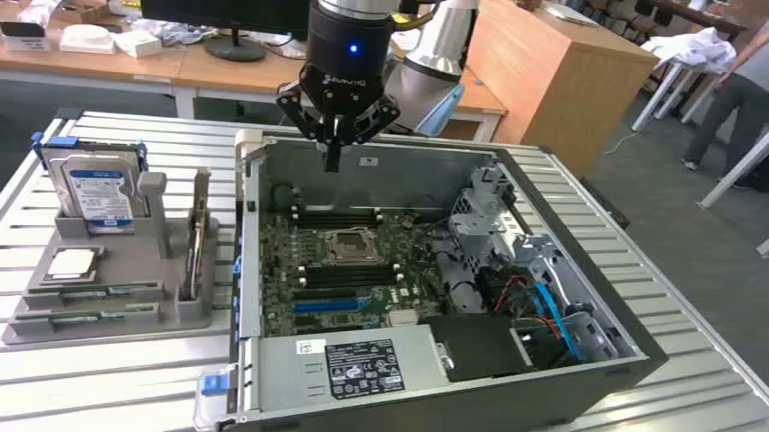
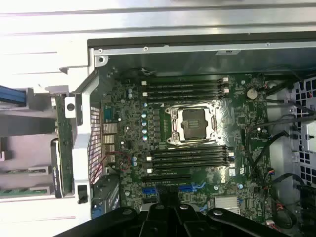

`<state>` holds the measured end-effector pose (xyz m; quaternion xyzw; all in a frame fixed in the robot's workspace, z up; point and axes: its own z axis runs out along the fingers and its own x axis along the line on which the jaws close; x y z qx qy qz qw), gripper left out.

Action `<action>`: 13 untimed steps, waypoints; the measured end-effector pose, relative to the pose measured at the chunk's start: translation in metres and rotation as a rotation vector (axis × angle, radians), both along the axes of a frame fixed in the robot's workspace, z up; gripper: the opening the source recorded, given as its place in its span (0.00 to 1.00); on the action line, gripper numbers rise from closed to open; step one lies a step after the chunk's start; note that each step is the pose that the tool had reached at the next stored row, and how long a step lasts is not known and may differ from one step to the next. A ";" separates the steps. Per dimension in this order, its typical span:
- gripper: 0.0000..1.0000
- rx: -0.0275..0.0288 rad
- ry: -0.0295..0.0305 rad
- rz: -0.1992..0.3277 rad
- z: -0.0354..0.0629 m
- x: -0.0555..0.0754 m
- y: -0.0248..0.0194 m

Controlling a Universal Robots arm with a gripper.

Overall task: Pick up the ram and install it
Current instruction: 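Reach for the ram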

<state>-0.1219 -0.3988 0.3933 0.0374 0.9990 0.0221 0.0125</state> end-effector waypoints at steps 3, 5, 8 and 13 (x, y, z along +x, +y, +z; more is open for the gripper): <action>0.10 0.0000 0.0000 0.000 0.0000 0.000 0.0000; 0.10 0.0000 0.0000 0.000 0.0000 0.000 0.0000; 0.10 0.0000 0.0001 0.000 0.0000 0.000 0.0000; 0.10 0.0000 0.0000 0.000 0.0000 -0.002 0.0000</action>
